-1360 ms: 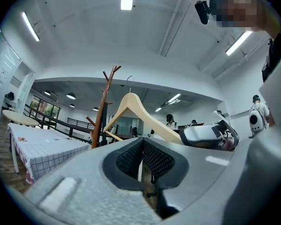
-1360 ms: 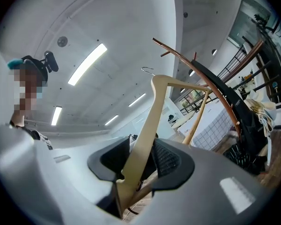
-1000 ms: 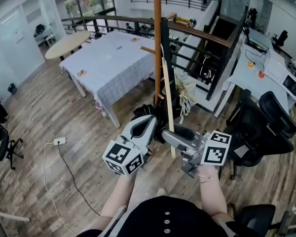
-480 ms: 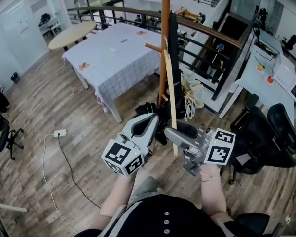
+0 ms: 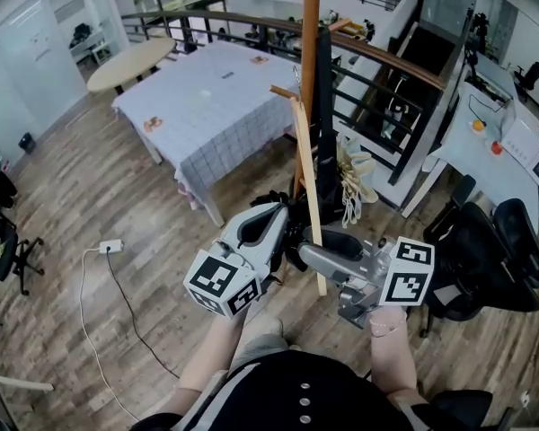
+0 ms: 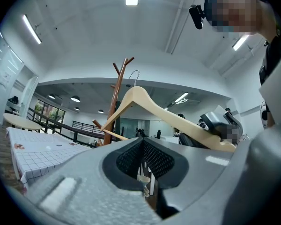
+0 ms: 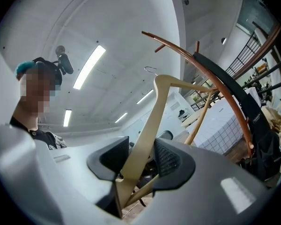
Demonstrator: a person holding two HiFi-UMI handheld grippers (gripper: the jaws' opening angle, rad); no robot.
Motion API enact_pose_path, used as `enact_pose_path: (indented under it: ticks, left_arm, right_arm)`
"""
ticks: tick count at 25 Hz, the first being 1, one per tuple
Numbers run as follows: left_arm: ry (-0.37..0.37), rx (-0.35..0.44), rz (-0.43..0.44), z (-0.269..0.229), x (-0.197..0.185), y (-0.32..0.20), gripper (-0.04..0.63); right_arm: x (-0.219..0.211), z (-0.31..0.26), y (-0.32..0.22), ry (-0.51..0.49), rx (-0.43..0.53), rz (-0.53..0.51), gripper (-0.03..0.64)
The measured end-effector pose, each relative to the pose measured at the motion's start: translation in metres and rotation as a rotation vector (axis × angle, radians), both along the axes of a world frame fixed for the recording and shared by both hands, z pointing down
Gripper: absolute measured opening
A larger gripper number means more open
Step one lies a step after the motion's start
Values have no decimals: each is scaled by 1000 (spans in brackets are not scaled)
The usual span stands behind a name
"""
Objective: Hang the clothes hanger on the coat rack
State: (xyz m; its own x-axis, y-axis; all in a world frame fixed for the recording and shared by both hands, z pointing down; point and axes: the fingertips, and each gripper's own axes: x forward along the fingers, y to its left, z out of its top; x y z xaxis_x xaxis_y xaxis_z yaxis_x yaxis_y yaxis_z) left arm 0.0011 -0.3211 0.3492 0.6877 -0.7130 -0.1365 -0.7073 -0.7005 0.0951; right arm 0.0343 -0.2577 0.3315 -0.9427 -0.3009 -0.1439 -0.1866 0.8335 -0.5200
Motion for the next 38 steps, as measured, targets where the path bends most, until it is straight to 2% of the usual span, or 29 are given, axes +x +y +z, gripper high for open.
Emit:
enact_pose_path:
  ticks: [4, 10, 14, 30, 38]
  left_arm:
    - [14, 4, 1, -7, -9, -10, 3]
    - [27, 23, 1, -16, -15, -14, 3]
    - [31, 43, -3, -23, -20, -17, 3]
    - [-12, 161, -43, -76, -28, -51, 2]
    - [-43, 216, -45, -92, -21, -67, 2]
  right_arm:
    - [-11, -1, -3, 27, 5, -14, 166]
    - [-20, -11, -10, -17, -11, -47, 167]
    - [-27, -19, -14, -27, 13, -65, 167]
    - [-36, -64, -72, -81, 49, -49, 166]
    - [-36, -87, -96, -93, 79, -80, 166]
